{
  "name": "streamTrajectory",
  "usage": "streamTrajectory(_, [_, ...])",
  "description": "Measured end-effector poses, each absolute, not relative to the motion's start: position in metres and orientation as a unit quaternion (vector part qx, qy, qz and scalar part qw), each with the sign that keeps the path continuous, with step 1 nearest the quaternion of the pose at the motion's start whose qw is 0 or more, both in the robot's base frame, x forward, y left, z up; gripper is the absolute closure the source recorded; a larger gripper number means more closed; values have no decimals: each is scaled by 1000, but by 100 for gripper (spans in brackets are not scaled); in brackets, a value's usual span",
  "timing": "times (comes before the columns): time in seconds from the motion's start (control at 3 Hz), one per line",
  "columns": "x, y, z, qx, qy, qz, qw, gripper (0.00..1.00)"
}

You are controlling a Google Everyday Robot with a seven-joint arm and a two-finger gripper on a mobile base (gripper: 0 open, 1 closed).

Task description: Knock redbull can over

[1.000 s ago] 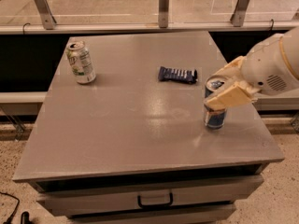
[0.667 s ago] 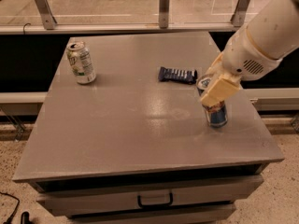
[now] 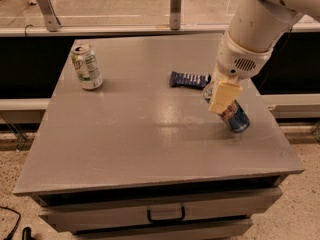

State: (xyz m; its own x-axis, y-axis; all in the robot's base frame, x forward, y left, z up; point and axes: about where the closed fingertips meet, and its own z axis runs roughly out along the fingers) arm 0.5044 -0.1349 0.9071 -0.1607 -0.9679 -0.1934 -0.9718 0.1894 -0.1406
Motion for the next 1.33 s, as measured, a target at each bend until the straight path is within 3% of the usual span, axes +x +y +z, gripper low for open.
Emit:
streamTrajectory(0.33, [507,-129,904,-654,751,-10,89,82])
streamTrajectory(1.33, [508,-110,895,-686,725,-13,55,12])
